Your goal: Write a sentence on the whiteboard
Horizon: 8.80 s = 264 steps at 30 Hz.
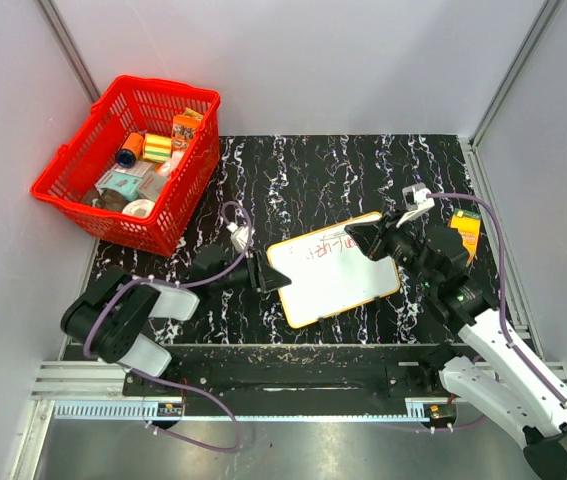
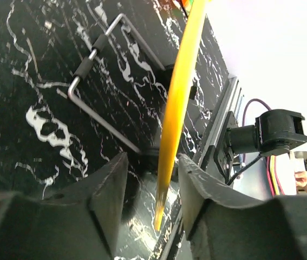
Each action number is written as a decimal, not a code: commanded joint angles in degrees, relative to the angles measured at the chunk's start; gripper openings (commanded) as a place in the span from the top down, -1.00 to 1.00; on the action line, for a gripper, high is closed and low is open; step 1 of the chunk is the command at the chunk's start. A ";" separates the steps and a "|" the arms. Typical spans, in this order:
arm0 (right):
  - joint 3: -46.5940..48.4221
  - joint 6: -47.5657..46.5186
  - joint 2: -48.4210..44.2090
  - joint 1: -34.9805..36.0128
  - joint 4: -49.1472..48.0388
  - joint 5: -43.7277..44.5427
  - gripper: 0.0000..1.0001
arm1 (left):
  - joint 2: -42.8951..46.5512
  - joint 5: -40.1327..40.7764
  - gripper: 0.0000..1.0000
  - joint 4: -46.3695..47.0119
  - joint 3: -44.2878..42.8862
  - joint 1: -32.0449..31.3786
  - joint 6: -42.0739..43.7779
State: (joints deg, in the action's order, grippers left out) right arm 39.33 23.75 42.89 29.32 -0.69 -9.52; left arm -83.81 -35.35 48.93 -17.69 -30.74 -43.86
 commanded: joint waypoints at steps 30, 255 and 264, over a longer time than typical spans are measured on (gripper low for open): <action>1.54 -7.30 5.00 6.68 -2.83 3.97 1.00 | -7.07 -10.87 1.00 -15.17 -14.56 13.69 18.19; -5.14 -8.11 18.27 25.09 -19.96 40.90 1.00 | -9.26 -15.97 1.00 -20.54 -16.76 15.45 22.59; -5.49 -7.75 18.63 24.64 -21.90 37.82 1.00 | -9.27 -15.89 1.00 -20.71 -16.76 15.45 22.67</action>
State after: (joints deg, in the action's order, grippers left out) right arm 33.69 15.27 61.76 54.30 -20.10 30.41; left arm -91.26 -57.76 31.88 -34.17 -15.55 -28.69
